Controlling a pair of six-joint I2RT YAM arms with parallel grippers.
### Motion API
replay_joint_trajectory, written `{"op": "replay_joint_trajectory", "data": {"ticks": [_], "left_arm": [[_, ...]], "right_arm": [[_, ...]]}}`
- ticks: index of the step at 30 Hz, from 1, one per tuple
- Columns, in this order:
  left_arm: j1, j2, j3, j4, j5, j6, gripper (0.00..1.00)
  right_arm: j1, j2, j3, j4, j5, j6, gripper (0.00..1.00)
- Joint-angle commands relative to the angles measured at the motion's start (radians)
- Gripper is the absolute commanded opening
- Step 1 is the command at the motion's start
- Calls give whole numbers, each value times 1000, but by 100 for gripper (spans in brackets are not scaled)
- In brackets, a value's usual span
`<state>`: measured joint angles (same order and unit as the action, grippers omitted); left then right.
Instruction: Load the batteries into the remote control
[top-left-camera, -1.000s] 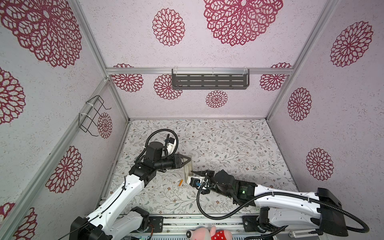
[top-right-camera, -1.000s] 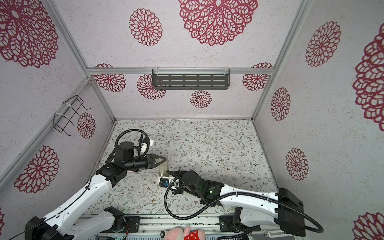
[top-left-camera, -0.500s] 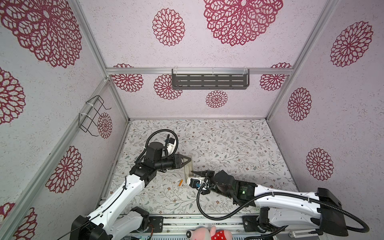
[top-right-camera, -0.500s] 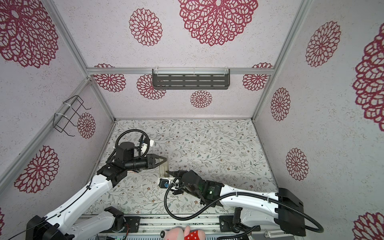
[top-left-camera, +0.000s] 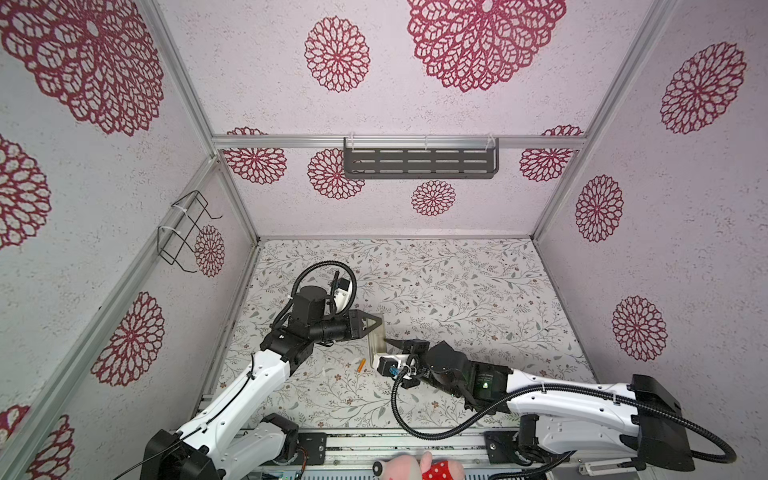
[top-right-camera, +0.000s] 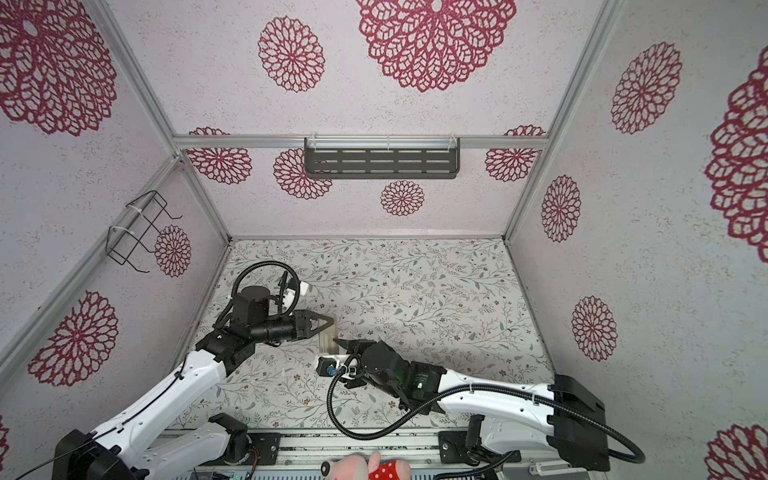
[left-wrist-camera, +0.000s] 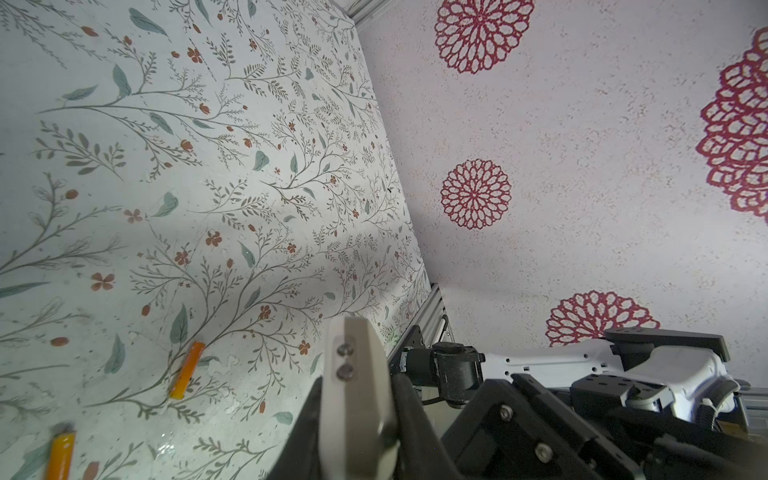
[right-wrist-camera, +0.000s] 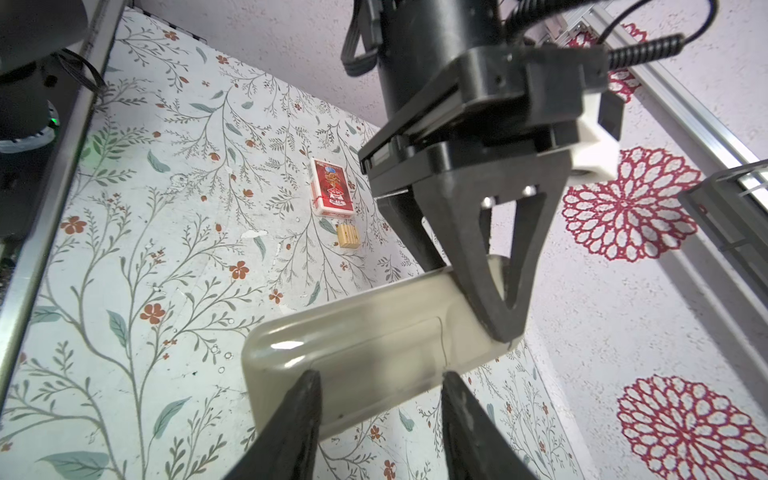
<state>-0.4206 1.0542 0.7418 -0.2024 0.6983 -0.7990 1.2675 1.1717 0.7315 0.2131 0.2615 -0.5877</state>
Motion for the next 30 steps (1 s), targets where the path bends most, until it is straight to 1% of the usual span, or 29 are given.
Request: {"op": "replay_joint_trajectory", "data": {"ticks": [1,4,8,10,14,18,25,30], "left_arm": [[-3,-4,5,40,55,-20,0],[-2,-5,4,29,51,-14,0],[-2,-7,1,28,43,-12,0],[-2,-7,-1,26,44,-8,0],[-2,-8,-1,11,52,10,0],[-1,-8,-8,8,84,27,0],[0,-2,-12,6,127,26,0],[0,-1,-10,6,142,21,0]], "right_arm": [[4,10,28,40,85,-36,46],[5,8,27,50,101,-41,45],[8,-2,28,45,77,-39,45],[10,-11,30,32,48,-28,45],[10,-48,37,-11,-46,14,46],[10,-89,35,-47,-115,44,47],[11,-91,41,-85,-121,32,47],[11,-74,47,-70,-140,30,47]]}}
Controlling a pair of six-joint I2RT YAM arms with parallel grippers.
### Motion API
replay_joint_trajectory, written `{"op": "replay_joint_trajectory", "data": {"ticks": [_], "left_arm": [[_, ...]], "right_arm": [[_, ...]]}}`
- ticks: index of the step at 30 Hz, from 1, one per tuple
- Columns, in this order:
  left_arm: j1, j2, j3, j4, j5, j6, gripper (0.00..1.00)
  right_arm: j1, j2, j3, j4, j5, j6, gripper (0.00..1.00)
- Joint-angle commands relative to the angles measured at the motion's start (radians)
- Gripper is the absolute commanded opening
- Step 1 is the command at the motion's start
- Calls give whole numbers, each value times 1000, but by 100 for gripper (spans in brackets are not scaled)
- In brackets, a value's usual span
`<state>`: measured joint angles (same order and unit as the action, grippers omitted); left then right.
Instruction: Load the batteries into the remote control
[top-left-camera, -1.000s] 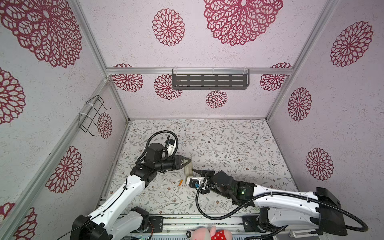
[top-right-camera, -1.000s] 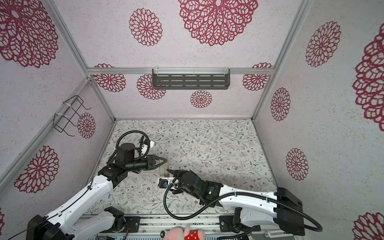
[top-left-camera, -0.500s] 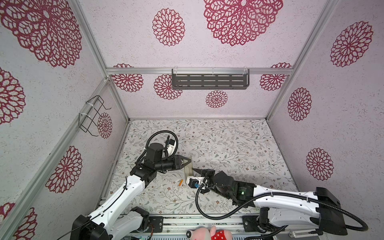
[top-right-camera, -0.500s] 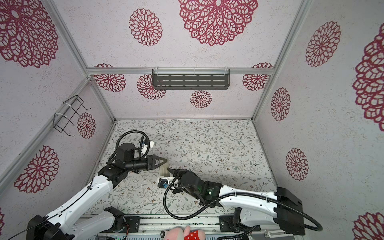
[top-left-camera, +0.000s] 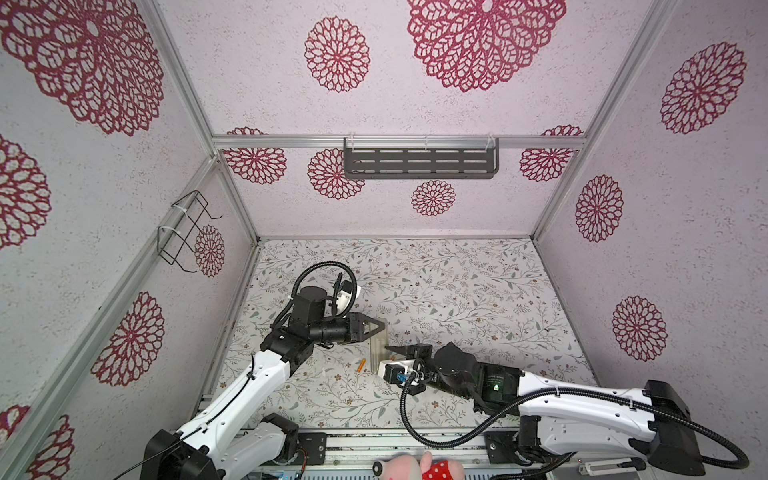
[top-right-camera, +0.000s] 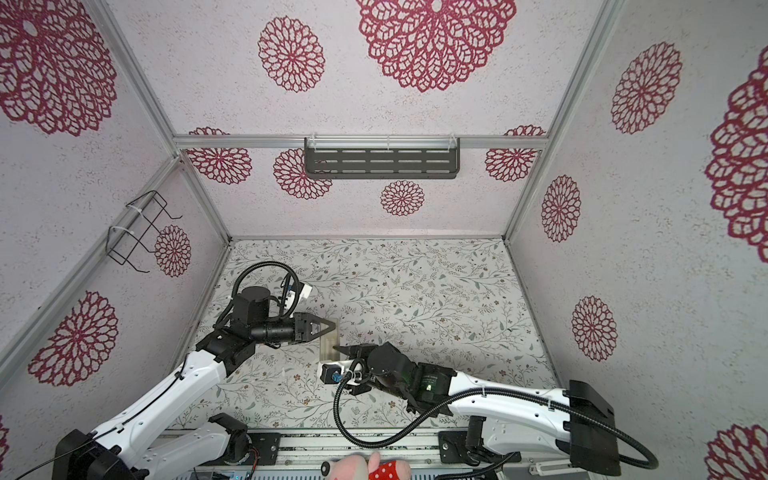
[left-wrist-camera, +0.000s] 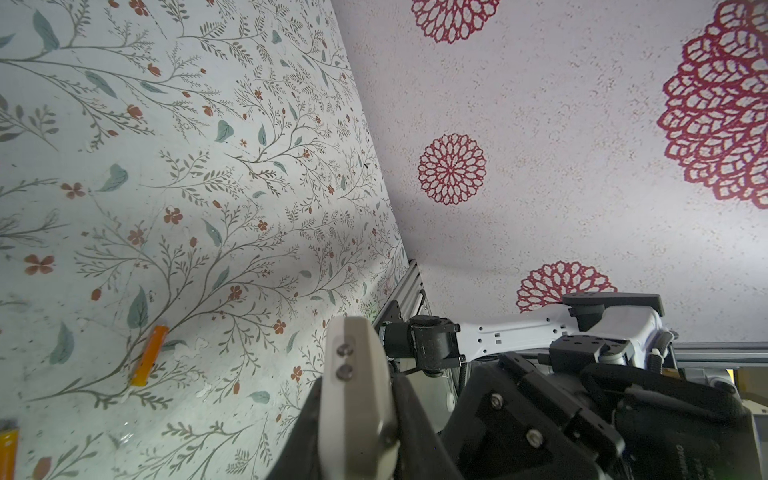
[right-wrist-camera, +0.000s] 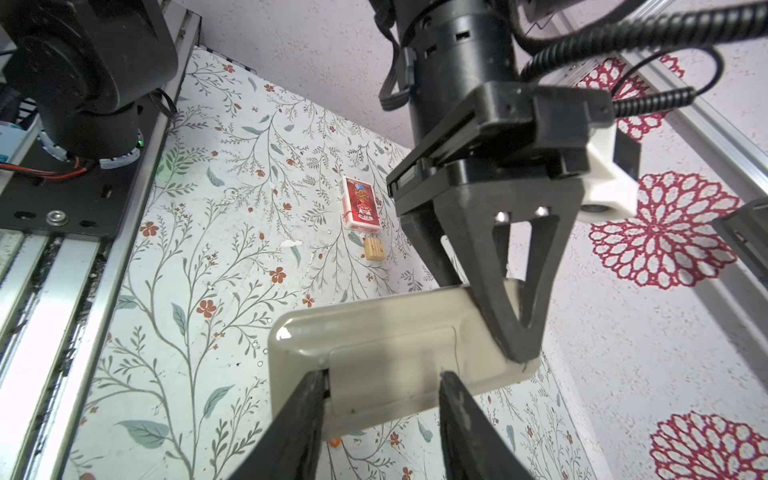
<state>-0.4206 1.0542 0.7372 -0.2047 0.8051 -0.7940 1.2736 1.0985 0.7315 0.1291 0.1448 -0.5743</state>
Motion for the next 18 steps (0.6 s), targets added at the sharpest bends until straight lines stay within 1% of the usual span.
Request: {"op": "replay_joint_trajectory", "data": {"ticks": [1,18], "left_arm": [[-1,0,-5,8,38,16,0],[-2,-2,-13,16,66,12,0]], "right_arm": [[6,3,50,18,-24,14,47],[15,60,71,-5,50,-38,46]]}}
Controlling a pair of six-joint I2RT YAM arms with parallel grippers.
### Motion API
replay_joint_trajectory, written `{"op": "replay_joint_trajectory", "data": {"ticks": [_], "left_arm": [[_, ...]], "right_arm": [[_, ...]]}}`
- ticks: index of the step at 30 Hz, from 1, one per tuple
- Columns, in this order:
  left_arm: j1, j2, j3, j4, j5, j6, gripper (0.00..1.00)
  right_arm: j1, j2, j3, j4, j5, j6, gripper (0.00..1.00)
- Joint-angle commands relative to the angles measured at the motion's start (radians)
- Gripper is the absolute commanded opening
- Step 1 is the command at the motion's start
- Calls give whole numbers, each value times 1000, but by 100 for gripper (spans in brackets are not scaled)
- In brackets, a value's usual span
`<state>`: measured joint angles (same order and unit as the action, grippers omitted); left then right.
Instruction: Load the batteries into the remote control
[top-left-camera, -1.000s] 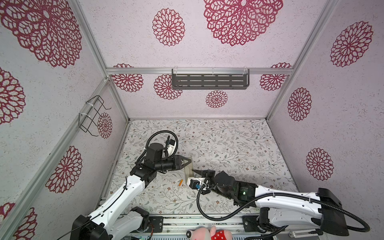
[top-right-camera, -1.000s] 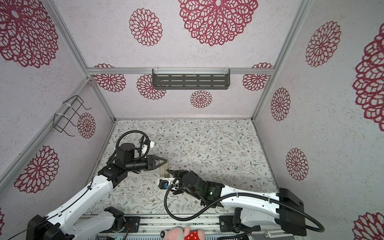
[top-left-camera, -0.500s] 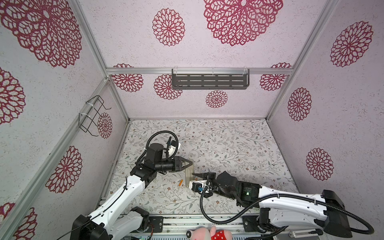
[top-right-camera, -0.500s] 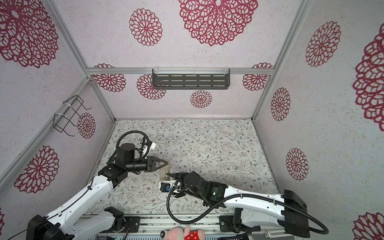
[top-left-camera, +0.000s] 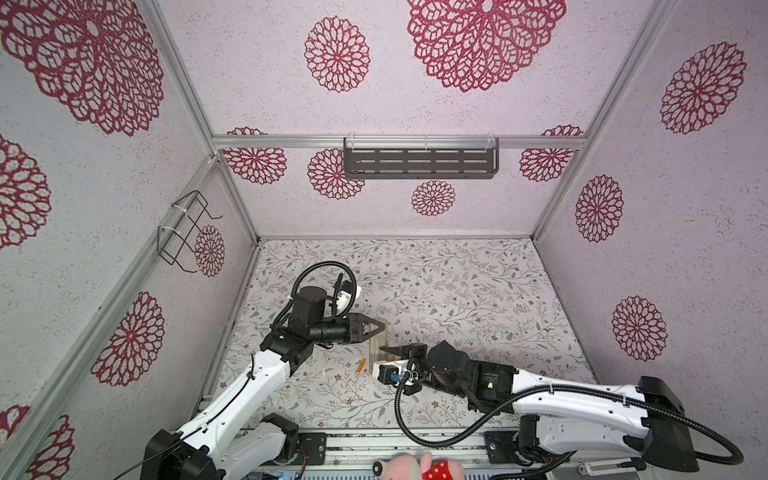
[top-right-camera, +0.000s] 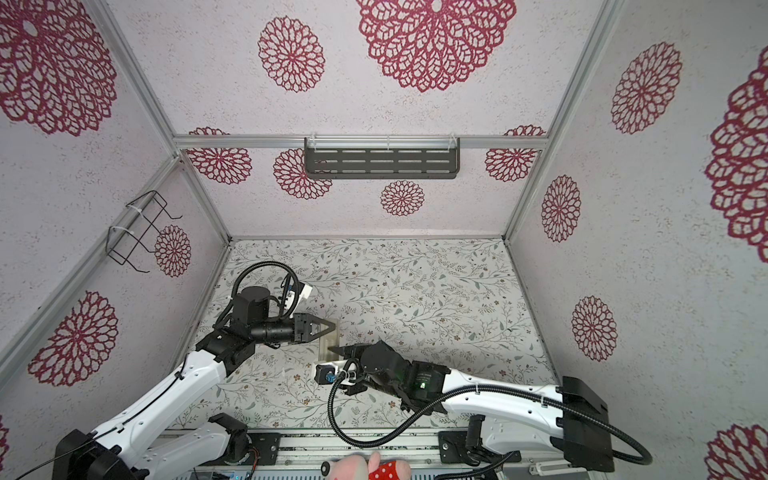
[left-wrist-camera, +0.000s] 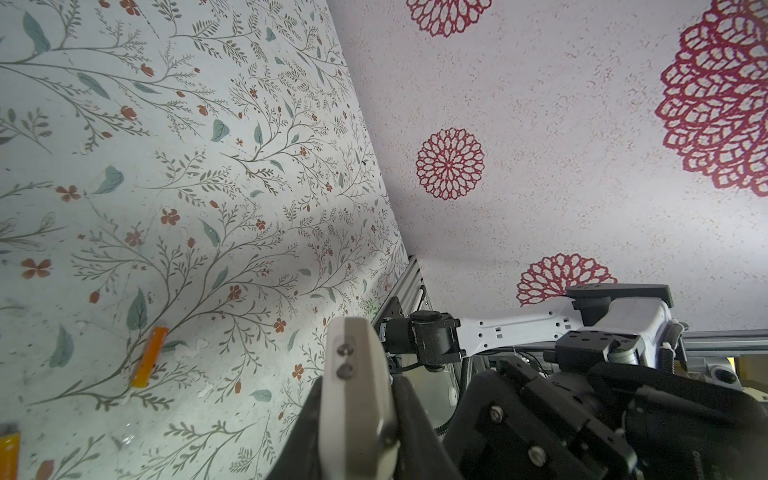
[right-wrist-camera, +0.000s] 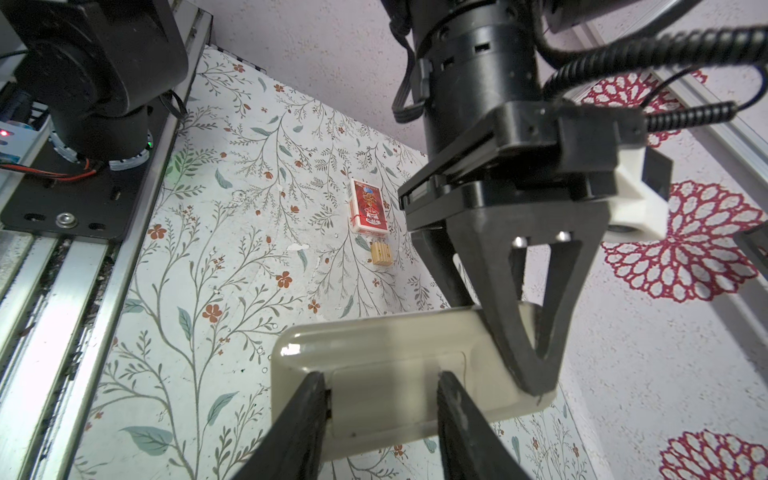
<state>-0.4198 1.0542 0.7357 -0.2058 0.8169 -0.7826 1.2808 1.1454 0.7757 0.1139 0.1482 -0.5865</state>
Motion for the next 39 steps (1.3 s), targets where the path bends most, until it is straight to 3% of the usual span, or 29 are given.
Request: {"op": "replay_joint_trajectory", "data": {"ticks": [1,14,28,39], "left_arm": [[-3,-2,-12,19,58,0,0],[-1,-3,-9,11,68,12,0],[1,6,1,-16,92,34,0],[1,11,7,-19,100,37,0]], "right_arm": [[9,15,28,11,56,-32,45],[26,28,40,-9,102,-77,46],[48,-10,27,-19,59,-50,59],[49,-27,22,-22,40,-38,61]]}}
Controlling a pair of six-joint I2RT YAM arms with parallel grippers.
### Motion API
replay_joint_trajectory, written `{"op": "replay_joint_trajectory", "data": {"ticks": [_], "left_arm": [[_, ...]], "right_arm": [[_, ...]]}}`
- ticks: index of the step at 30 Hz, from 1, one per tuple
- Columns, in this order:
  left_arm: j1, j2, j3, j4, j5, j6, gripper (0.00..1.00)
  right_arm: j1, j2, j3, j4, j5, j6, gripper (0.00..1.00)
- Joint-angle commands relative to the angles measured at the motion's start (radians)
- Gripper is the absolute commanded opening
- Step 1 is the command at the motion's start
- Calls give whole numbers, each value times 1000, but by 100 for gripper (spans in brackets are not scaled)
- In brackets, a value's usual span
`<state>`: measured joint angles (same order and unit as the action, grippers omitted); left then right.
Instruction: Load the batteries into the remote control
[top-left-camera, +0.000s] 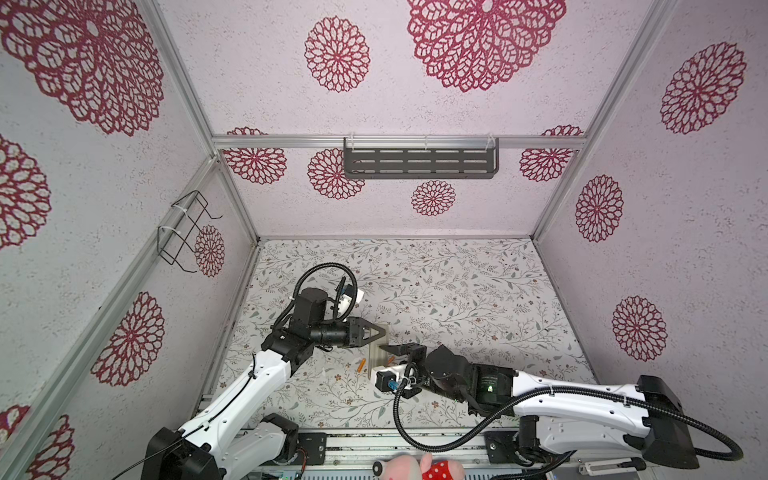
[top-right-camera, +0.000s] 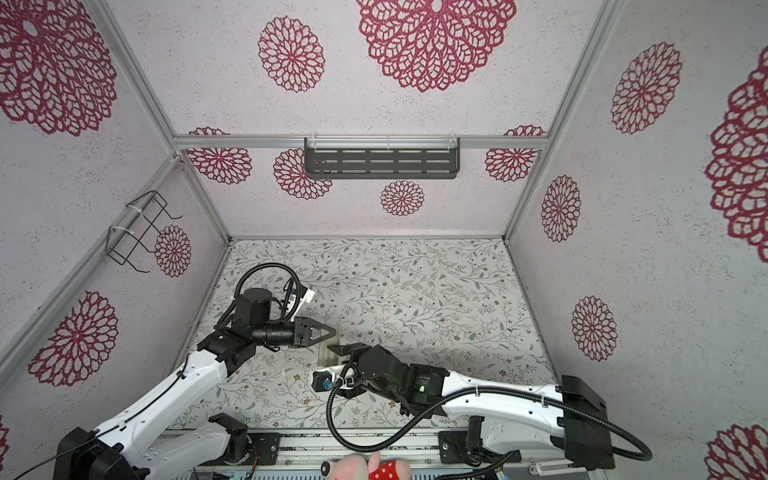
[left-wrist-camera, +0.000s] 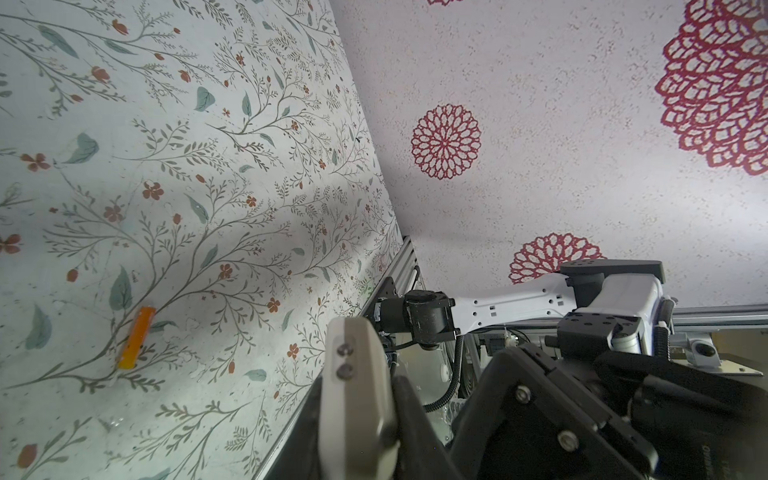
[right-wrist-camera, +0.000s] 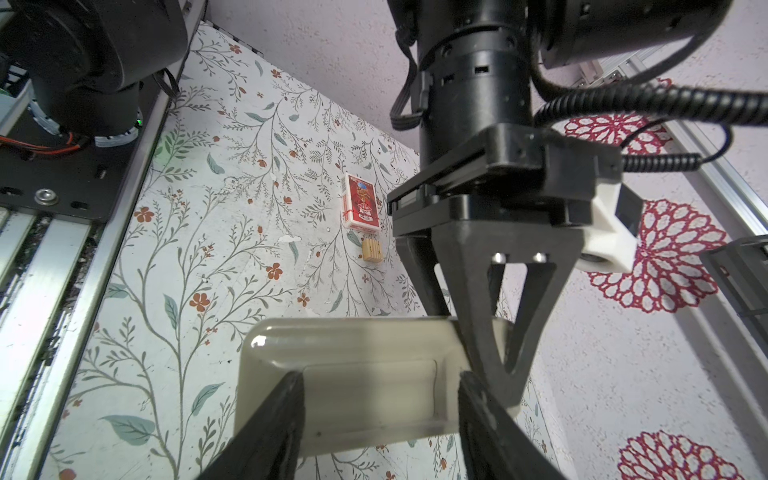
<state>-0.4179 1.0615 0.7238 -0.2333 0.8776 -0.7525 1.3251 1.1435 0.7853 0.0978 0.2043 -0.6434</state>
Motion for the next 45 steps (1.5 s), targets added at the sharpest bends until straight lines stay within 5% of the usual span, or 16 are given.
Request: {"op": "replay_joint_trajectory", "data": {"ticks": [1,45], "left_arm": [[-1,5,19,8,41,8,0],[-1,4,14,-34,61,34,0]], "right_arm": [[5,-27,11,-6,-18,18,61],[16,4,51,-27,-31,51,60]]}}
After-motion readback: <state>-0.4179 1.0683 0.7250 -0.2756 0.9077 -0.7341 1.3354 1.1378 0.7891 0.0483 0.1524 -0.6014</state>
